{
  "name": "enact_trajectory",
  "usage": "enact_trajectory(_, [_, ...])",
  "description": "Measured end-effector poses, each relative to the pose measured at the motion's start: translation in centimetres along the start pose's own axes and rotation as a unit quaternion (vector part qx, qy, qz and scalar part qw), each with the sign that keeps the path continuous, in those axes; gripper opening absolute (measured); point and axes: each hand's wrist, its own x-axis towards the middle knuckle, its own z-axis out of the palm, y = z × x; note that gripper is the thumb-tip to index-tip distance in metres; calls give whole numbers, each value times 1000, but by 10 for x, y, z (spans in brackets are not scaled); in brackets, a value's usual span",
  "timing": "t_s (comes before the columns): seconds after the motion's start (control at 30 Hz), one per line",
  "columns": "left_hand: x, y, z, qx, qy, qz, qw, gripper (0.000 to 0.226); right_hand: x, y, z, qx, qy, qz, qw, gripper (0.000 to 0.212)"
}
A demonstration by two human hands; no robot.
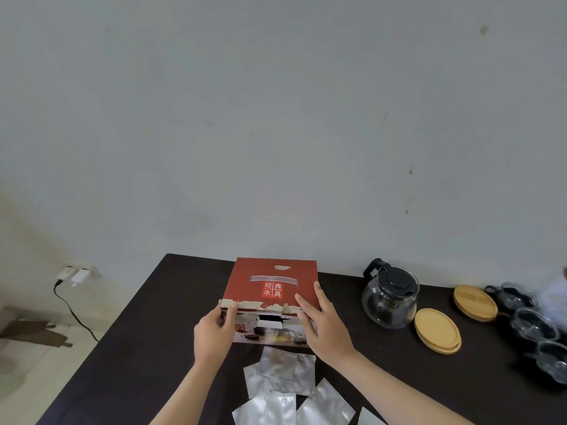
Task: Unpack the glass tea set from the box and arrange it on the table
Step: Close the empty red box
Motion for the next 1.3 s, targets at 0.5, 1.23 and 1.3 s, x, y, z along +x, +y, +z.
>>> enact_trajectory(0.5, [-3,13,4,-56,49,-27,997,24,4,2,-7,93,6,8,996,79])
enact_trajectory(1.23, [-3,9,1,-84,29,-8,996,15,-3,-3,-10,121,35,24,992,84])
enact_trajectory(1.3, [-3,8,1,-80,31,-10,996,16,-3,-2,-11,120,34,25,992,84])
